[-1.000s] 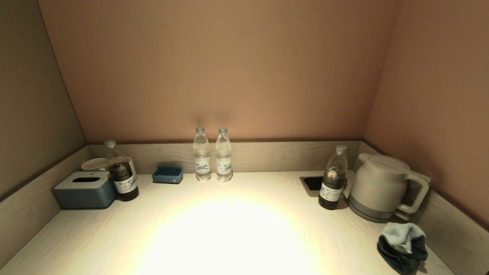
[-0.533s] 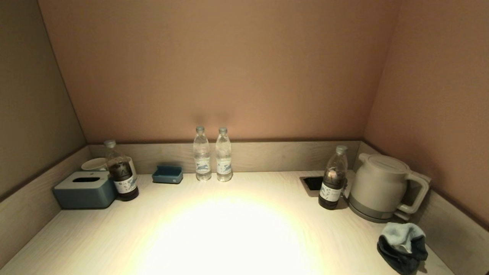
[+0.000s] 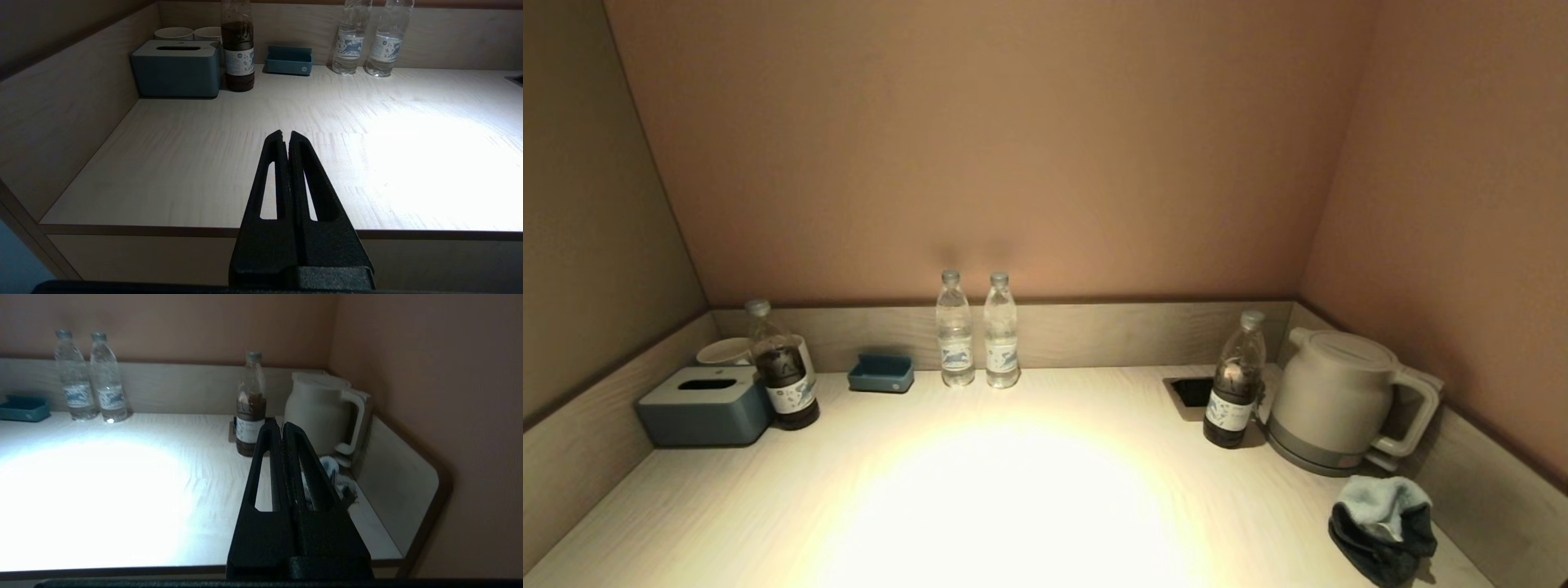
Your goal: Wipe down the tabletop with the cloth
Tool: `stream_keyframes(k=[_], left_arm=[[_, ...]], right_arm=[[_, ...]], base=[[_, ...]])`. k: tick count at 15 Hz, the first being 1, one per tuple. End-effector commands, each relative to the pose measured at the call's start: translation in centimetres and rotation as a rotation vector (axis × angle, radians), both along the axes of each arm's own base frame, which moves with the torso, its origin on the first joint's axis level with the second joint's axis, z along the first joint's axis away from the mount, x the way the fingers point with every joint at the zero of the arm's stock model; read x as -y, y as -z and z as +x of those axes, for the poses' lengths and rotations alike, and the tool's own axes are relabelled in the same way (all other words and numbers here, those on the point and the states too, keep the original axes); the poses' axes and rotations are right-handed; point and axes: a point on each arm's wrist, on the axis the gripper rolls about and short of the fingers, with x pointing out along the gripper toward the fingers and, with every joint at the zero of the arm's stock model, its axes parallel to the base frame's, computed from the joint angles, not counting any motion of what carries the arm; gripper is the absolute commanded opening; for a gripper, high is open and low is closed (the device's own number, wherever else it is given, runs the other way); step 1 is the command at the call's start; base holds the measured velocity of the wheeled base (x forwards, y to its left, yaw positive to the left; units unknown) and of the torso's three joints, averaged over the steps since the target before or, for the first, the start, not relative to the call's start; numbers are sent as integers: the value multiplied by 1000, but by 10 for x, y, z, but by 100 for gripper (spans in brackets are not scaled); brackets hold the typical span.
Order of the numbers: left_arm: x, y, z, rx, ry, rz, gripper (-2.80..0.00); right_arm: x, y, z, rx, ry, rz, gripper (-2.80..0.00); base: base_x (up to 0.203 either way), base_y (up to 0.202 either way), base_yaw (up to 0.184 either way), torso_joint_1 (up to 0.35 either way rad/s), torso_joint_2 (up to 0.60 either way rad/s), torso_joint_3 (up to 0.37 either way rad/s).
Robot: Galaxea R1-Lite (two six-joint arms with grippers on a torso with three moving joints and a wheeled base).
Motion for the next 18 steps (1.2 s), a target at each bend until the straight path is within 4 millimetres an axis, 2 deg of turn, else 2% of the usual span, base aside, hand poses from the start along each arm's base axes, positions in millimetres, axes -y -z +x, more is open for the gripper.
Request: stream_keyframes(k=[1, 3, 7, 18], left_arm=[[0, 0, 0, 0, -1, -1, -280], [0, 0, 0, 0, -1, -1, -280], [0, 0, 0, 0, -1, -1, -280], [0, 0, 0, 0, -1, -1, -280]], right_arm=[[2, 2, 3, 145, 87, 9, -280], [2, 20, 14, 123, 87, -1, -280], [2, 38, 21, 76, 76, -6, -280], [0, 57, 24, -112, -1, 32, -280]], base=[[0, 0, 0, 0, 0, 0], [0, 0, 0, 0, 0, 0], [0, 0, 0, 0, 0, 0], [0, 0, 0, 0, 0, 0]])
